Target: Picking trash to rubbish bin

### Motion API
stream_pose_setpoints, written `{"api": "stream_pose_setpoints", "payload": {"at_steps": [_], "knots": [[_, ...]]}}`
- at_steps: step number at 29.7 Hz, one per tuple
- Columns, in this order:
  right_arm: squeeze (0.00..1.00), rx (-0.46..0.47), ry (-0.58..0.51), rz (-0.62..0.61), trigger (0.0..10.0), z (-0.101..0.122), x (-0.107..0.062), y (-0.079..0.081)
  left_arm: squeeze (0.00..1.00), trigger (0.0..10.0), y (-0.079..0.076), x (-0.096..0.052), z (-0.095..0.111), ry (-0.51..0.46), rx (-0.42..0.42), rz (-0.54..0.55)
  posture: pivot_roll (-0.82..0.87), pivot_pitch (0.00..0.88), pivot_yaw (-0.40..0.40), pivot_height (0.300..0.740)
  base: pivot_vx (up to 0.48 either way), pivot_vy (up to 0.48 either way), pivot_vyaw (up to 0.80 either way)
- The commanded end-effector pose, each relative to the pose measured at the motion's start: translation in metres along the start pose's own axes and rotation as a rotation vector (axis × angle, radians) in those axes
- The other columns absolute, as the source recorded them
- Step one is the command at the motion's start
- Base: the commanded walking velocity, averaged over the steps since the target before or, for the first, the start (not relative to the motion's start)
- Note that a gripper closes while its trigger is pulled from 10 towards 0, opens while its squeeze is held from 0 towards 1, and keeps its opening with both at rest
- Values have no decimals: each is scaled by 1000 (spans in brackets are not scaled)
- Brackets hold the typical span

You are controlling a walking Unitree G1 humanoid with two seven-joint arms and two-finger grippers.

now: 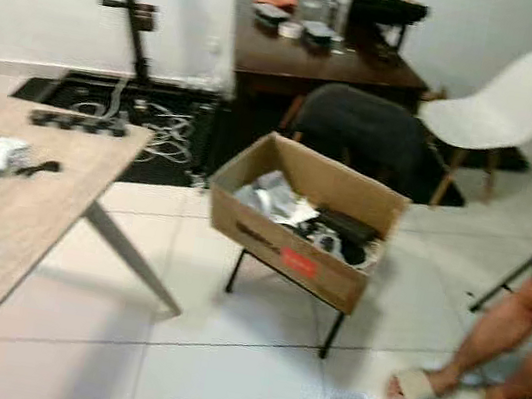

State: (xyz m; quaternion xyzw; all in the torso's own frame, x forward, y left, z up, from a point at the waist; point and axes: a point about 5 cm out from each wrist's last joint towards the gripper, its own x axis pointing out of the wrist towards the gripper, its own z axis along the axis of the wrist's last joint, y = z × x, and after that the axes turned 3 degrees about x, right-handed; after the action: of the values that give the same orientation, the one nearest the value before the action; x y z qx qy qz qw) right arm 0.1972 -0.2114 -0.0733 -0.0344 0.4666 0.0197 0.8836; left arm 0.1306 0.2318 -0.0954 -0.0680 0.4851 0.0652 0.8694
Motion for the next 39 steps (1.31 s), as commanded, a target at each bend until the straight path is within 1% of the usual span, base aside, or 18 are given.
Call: {"api": "stream_pose_setpoints", "payload": {"at_steps": [1,8,19,25,32,34,39], "knots": [[0,7,40,-3,10000,-13,-2,1,0,10000,-1,-4,-23,87,20,5,-65,167,10,740,0,0,769],[0,1,32,7,10000,-11,-1,1,0,10000,-4,-6,-32,117,44,-3,-68,169,11,740,0,0,769],[0,-49,-38,59,10000,16,2,8,0,10000,-9,-4,-26,104,80,-26,-67,162,4,740,0,0,764],[0,-49,-35,62,10000,15,2,8,0,10000,-10,-3,-28,111,81,-32,-67,159,1,740,0,0,768],[0,-34,-26,58,10000,11,2,9,0,10000,-9,-6,-34,135,99,-61,-70,159,2,740,0,0,768],[0,-21,-27,52,10000,10,2,9,0,10000,-7,-7,-37,144,106,-78,-69,160,3,740,0,0,0],[0,-20,-29,51,10000,11,2,9,0,10000,-2,-9,-39,152,107,-87,-69,161,4,740,0,-480,0]]}}
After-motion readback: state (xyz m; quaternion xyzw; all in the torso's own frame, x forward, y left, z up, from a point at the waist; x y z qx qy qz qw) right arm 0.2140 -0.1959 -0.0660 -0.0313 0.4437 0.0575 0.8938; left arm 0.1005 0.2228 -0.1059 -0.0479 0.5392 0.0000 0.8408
